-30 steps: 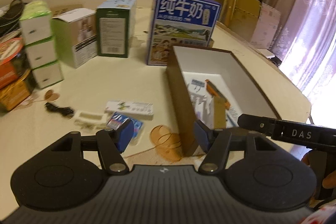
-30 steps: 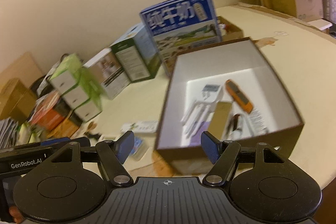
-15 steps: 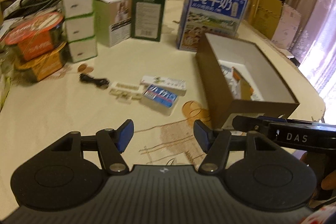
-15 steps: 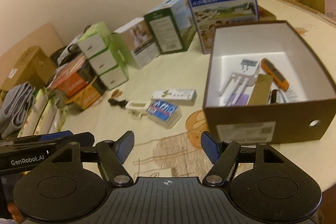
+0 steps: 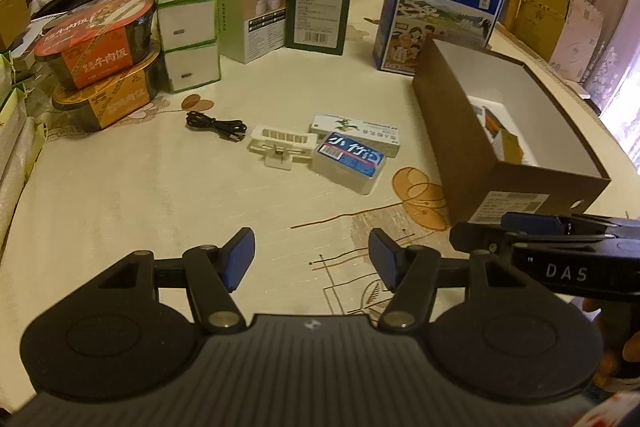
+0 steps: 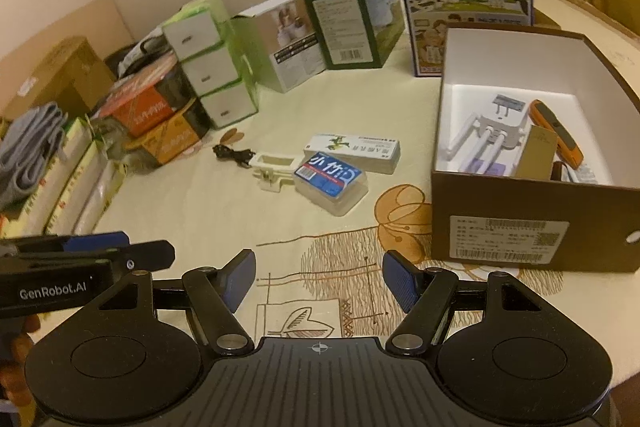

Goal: Organize rigid objects
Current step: 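Move both tools back toward the clip holder and toothpick box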

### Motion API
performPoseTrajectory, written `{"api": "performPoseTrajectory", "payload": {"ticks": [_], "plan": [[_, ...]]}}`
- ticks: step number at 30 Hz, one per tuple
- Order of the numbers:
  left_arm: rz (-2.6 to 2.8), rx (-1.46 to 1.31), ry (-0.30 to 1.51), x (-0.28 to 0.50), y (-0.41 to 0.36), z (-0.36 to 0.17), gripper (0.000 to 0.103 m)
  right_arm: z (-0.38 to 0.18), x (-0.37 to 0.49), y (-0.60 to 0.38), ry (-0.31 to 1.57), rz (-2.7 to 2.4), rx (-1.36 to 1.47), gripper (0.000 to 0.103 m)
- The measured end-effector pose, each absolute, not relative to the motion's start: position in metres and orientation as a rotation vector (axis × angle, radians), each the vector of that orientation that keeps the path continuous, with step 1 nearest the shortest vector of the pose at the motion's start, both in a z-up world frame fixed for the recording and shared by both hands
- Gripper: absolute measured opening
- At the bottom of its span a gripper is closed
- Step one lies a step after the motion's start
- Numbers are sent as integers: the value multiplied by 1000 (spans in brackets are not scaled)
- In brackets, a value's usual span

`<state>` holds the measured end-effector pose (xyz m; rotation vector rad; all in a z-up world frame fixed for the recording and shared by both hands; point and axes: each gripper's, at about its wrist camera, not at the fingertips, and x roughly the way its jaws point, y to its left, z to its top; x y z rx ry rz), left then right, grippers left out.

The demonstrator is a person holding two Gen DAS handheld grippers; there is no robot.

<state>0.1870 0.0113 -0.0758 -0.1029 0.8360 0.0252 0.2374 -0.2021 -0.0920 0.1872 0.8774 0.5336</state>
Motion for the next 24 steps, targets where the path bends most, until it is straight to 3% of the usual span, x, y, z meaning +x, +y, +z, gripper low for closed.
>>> {"api": "performPoseTrajectory", "payload": {"ticks": [24], "plan": [[56,-85,852,224,33,-105,59,-119,278,-156,871,578,62,67]]}}
